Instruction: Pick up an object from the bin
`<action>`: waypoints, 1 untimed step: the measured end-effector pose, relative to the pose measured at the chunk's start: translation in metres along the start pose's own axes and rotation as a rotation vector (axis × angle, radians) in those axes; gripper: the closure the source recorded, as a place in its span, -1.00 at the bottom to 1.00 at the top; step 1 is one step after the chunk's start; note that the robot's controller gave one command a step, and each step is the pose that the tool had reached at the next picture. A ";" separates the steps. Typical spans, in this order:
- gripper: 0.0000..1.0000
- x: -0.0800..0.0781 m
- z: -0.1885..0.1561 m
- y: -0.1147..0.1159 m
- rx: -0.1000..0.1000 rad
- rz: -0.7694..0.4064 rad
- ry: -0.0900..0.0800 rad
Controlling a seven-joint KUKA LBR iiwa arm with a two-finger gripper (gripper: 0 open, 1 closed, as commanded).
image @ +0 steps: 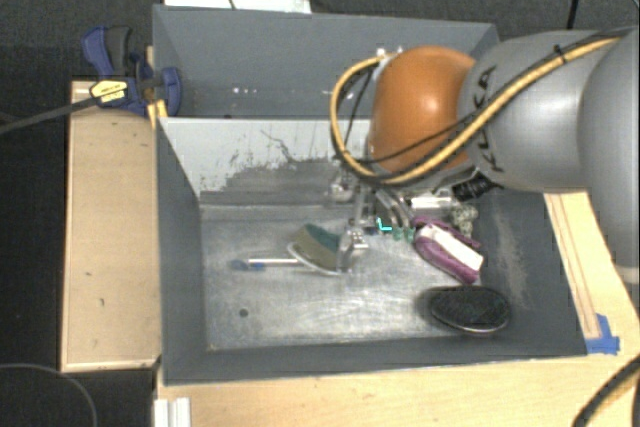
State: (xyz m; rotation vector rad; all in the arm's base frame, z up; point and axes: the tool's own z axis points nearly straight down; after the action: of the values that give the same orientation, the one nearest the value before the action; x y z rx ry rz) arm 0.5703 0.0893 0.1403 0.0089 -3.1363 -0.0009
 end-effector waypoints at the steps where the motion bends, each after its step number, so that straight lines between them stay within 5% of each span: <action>1: -1.00 0.002 0.068 0.004 0.000 -0.076 -0.007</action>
Offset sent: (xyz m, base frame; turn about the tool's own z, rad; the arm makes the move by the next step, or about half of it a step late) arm -0.0025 0.0039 -0.0665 -0.0772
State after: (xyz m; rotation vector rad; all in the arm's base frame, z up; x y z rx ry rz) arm 0.5682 0.0933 0.0722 0.1288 -3.1410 -0.0018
